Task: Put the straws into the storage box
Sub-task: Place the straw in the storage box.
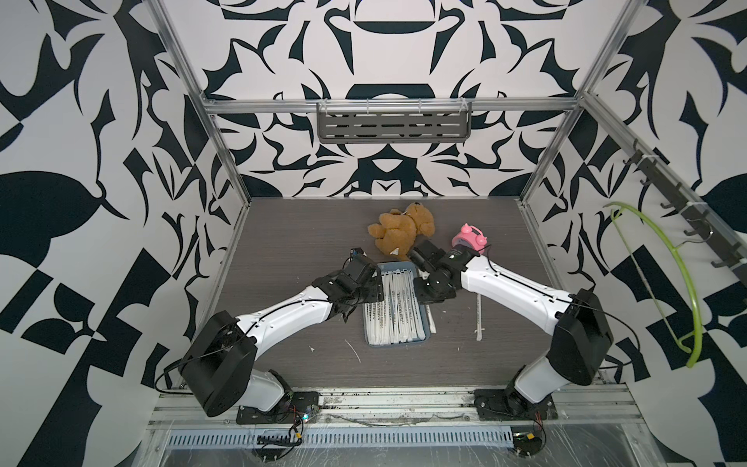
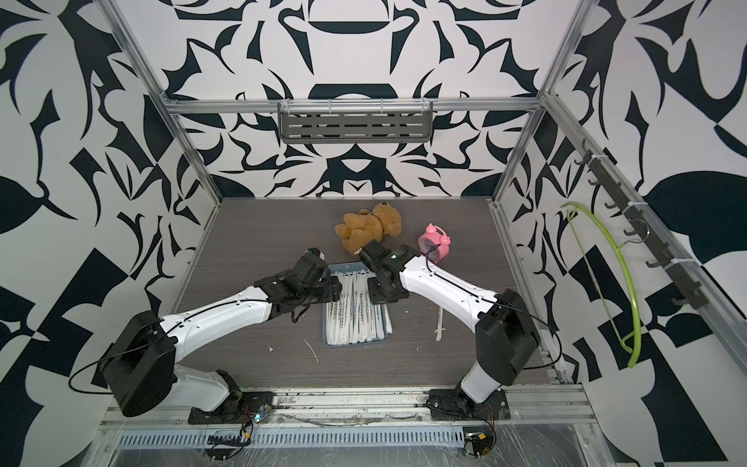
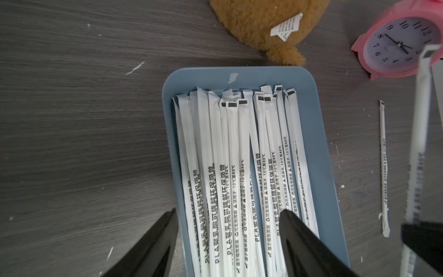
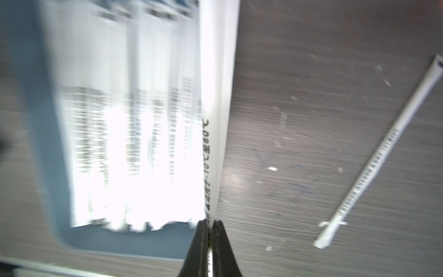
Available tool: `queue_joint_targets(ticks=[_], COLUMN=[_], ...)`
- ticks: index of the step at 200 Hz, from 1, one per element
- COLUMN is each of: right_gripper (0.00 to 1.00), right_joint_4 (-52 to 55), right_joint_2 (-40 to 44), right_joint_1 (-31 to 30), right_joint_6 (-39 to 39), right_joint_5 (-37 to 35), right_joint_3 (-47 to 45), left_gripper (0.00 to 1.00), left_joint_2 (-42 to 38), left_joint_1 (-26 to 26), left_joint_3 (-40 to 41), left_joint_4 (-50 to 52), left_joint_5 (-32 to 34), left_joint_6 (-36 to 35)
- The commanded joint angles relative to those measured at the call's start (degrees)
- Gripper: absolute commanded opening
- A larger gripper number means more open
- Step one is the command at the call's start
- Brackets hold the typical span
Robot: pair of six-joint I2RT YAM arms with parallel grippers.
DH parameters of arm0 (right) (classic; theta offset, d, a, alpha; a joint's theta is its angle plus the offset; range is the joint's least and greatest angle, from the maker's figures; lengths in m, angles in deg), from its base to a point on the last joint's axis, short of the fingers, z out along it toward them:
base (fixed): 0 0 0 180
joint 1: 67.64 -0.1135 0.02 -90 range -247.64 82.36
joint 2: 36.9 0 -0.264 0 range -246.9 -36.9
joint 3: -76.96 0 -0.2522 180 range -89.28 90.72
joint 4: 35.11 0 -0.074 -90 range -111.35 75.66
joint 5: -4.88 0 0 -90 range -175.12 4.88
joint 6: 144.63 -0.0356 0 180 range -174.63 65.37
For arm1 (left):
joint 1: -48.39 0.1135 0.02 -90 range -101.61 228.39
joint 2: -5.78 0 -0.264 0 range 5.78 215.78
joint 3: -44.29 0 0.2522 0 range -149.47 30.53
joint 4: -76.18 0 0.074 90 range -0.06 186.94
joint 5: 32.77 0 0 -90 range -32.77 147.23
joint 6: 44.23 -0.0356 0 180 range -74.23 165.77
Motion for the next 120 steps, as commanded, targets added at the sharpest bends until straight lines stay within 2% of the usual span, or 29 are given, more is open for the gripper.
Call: queue_joint_targets(ticks=[1,26,63,120], right_gripper=[0.07,0.08,0.09,0.12], right_joint_4=[-0.45,-3.65,-4.5,-5.37], right_joint_2=[-4.49,-8.25,-13.12,-15.64], right_joint_1=[-2.43,-2.74,-2.3,-1.79], right_joint_6=[-8.31,-9.65,-6.75,-5.49], right_joint_5=[-4.43,-4.42,-2.91,-2.29], right_joint_3=[2.56,2.3,1.81,0.59], left_gripper=[0.74,0.74,0.75,0.75], left_joint_2=[-2.83,-3.84,-3.33,-1.87], left_joint_1=[0.34,0.44,0.44,0.39], left_joint_3=[0.94,1.4,1.82,1.61], left_joint_4=[0.99,2.24,2.15,0.99], left_joint_5=[2.7,2.04,1.0,-1.73], left_joint_6=[0.75,-0.86,-1.95,-1.74])
